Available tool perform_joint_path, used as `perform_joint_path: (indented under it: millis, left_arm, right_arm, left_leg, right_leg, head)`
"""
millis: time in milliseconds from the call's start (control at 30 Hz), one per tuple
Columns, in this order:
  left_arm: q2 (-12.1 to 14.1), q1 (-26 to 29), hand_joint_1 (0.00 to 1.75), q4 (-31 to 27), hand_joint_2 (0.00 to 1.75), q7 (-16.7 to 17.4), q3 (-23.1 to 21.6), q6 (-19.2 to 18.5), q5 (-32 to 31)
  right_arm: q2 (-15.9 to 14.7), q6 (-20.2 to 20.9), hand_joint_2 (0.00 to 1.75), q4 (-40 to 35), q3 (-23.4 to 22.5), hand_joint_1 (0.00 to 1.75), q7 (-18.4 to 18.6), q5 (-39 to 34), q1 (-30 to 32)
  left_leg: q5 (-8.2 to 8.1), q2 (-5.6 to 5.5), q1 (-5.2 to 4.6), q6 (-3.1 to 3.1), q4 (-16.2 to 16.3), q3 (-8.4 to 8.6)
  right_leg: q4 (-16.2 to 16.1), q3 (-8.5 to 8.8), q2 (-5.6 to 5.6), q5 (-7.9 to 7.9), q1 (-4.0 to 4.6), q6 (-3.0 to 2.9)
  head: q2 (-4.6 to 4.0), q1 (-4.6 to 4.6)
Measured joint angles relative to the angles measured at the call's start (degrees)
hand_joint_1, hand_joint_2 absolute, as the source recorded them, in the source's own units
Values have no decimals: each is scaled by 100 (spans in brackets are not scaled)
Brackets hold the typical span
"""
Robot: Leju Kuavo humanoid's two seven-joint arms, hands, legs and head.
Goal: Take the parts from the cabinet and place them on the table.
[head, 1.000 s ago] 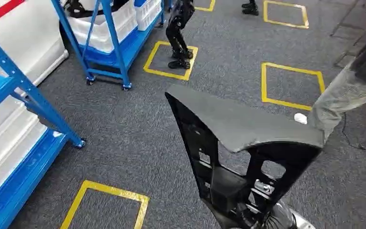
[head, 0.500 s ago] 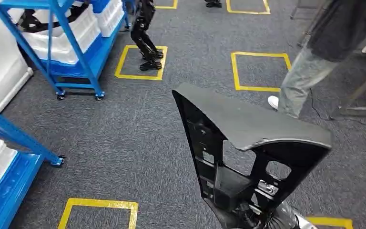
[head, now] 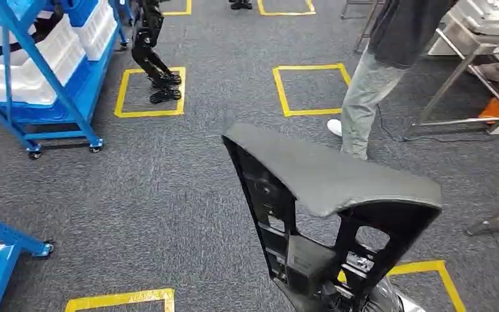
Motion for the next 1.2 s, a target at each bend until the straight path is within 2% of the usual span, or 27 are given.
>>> perform_joint_path:
  millis: [67, 100, 133, 200, 233, 267, 400, 433, 467, 500, 567, 600, 633, 667, 700, 733, 767, 800, 900, 933, 967, 1000, 1067, 1100, 1133, 1167, 1200]
  left_arm:
    - [2, 25, 0, 0, 0, -44, 20, 89, -15]
    - [2, 26, 0, 0, 0, -76, 24, 153, -50]
    - [0, 18, 0, 0, 0, -113, 24, 195, -72]
    - [0, -15, 0, 0, 0, -168, 24, 210, -109]
    - [-2, -28, 0, 0, 0, -190, 22, 188, -111]
    - [-4, -29, 0, 0, 0, -216, 22, 160, -116]
    - [-15, -60, 0, 0, 0, -308, 22, 29, -114]
    - [-15, -67, 0, 0, 0, -324, 22, -4, -114]
    - [-24, -62, 0, 0, 0, -347, 22, -39, -114]
    - [-31, -53, 0, 0, 0, -354, 22, -61, -114]
    - [-28, -8, 0, 0, 0, -363, 22, -133, -109]
    - [-28, 10, 0, 0, 0, -363, 22, -162, -107]
    - [-31, 13, 0, 0, 0, -363, 22, -205, -107]
    - [-31, 8, 0, 0, 0, -367, 22, -260, -107]
    - [-31, 4, 0, 0, 0, -374, 22, -297, -107]
    - [-31, 6, 0, 0, 0, -378, 22, -319, -109]
    - [-35, 7, 0, 0, 0, -389, 22, -332, -111]
    - [-39, 12, 0, 0, 0, -396, 22, -332, -114]
    - [-39, 11, 0, 0, 0, -409, 22, -332, -144]
    - [-46, -7, 0, 0, 0, -409, 22, -350, -151]
    - [-46, -20, 0, 0, 0, -409, 22, -374, -153]
    - [-46, -13, 0, 0, 0, -409, 22, -391, -153]
    - [-44, 38, 0, 0, 0, -402, 22, -422, -157]
    - [-42, 47, 0, 0, 0, -385, 22, -426, -160]
    - [-39, 47, 0, 0, 0, -356, 22, -426, -164]
    - [-39, 40, 0, 0, 0, -343, 22, -426, -177]
    - [-42, 31, 0, 0, 0, -337, 22, -426, -179]
  right_arm:
    - [2, 48, 175, 2, 0, 175, 11, -72, 12]
    - [4, 96, 175, 2, 0, 175, 17, -120, 12]
    - [22, 120, 175, 2, 4, 175, 35, -144, 9]
    - [48, 123, 175, 2, 22, 175, 85, -147, -4]
    - [52, 112, 175, 2, 41, 175, 92, -142, -14]
    - [57, 94, 175, 2, 59, 175, 94, -138, -42]
    - [74, 35, 175, 0, 103, 175, 100, -138, -42]
    - [79, 35, 175, 0, 114, 175, 101, -136, -28]
    - [85, 29, 175, 0, 120, 175, 98, -142, -53]
    - [85, 29, 175, 0, 125, 175, 101, -142, -76]
    - [85, 31, 175, 0, 149, 175, 105, -142, -65]
    - [85, 31, 175, 0, 155, 175, 109, -144, -61]
    - [87, 33, 175, 0, 166, 175, 125, -142, -61]
    - [87, 39, 175, 0, 186, 175, 159, -144, -67]
    - [87, 50, 175, 0, 214, 175, 201, -147, -77]
    - [87, 55, 175, 0, 238, 175, 227, -151, -80]
    - [87, 61, 175, 0, 260, 175, 260, -168, -85]
    - [87, 66, 175, 0, 284, 175, 297, -184, -116]
    - [92, 74, 175, 0, 328, 175, 315, -297, -125]
    - [92, 90, 175, 0, 352, 175, 330, -319, -124]
    - [94, 96, 175, 0, 394, 175, 348, -335, -123]
    - [94, 96, 175, 0, 453, 175, 372, -341, -150]
    - [114, 85, 175, 0, 572, 175, 422, -341, -158]
    - [116, 85, 175, 0, 634, 175, 437, -343, -158]
    - [118, 85, 175, 0, 702, 175, 468, -341, -163]
    - [118, 85, 175, 2, 776, 175, 507, -341, -169]
    - [118, 83, 175, 2, 833, 175, 518, -341, -172]
  left_leg:
    - [-13, 170, -33, 20, 2, -8]
    - [-15, 242, -42, 21, 2, -8]
    - [-22, 311, -50, 20, 2, -4]
    - [-44, 434, -62, 14, 2, 29]
    - [-61, 485, -66, 0, 2, 59]
    - [-81, 544, -98, -32, 1, 73]
    - [-111, 787, -91, -132, -39, 156]
    - [-186, 643, -66, -170, 16, 142]
    - [-316, 343, -68, -180, 203, 72]
    - [-547, 177, -57, -184, 597, -113]
    - [-939, 52, -46, -207, 1531, -569]
    - [-970, 42, -42, -216, 1804, -729]
    - [-847, 41, -33, -224, 1775, -750]
    - [-593, 32, -20, -232, 1482, -649]
    - [-264, -16, 2, -245, 964, -437]
    - [-4, -190, 33, -264, 479, -238]
    - [7, -509, 79, -275, 245, -149]
    - [-26, -551, 80, -251, 56, -89]
    - [2, -375, 18, -136, 82, -84]
    - [37, -282, 61, -80, 37, -80]
    - [41, -231, 49, -65, 30, -77]
    - [37, -148, 39, -20, 30, -77]
    - [19, 24, 0, 2, 32, -76]
    - [8, 114, -13, 13, 34, -77]
    - [-1, 195, -23, 10, 34, -69]
    - [-15, 269, -34, 8, 34, -55]
    - [-30, 333, -40, 1, 33, -27]
  right_leg:
    - [825, -395, -74, -329, -21, 20]
    - [947, -454, -81, -312, -28, 20]
    - [809, -381, -94, -178, -29, 13]
    - [-124, 138, -204, 301, -13, -40]
    - [-651, 447, -437, 481, 27, -96]
    - [-837, 529, -698, 379, 122, -143]
    - [-907, 499, -374, 438, 141, -235]
    - [-986, 566, -326, 485, 47, -270]
    - [-1013, 578, -266, 501, 51, -297]
    - [-1010, 566, -201, 511, 51, -316]
    - [-987, 555, -46, 503, 60, -333]
    - [-967, 547, 36, 501, 60, -335]
    - [-951, 547, 115, 491, 55, -333]
    - [-932, 553, 200, 478, 44, -313]
    - [-908, 568, 289, 459, 27, -285]
    - [-886, 569, 354, 437, 17, -251]
    - [-862, 549, 415, 422, 17, -224]
    - [-811, 505, 500, 418, 35, -197]
    - [-871, 437, 695, 489, -24, -75]
    - [-835, 424, 691, 465, -37, -65]
    - [-675, 363, 308, 344, 7, -48]
    - [-320, 193, 66, 123, 8, -17]
    - [539, -222, -73, -273, -19, 21]
    - [854, -383, -86, -361, -28, 27]
    - [888, -406, -95, -294, -32, 24]
    - [647, -284, -105, -103, -28, 8]
    - [181, -27, -137, 157, -15, -28]
  head:
    - [0, -2]
    - [0, -2]
    - [0, -2]
    - [0, -2]
    - [0, -2]
    - [0, -2]
    - [0, -2]
    - [0, -2]
    - [0, -2]
    - [0, -4]
    - [0, -4]
    - [0, -4]
    - [0, -4]
    - [0, -4]
    - [0, -4]
    - [0, -4]
    - [0, -4]
    - [0, -2]
    - [0, -4]
    - [0, -4]
    - [0, 2]
    - [0, -2]
    - [0, -2]
    - [0, -2]
    - [0, -2]
    - [0, -2]
    - [0, -2]
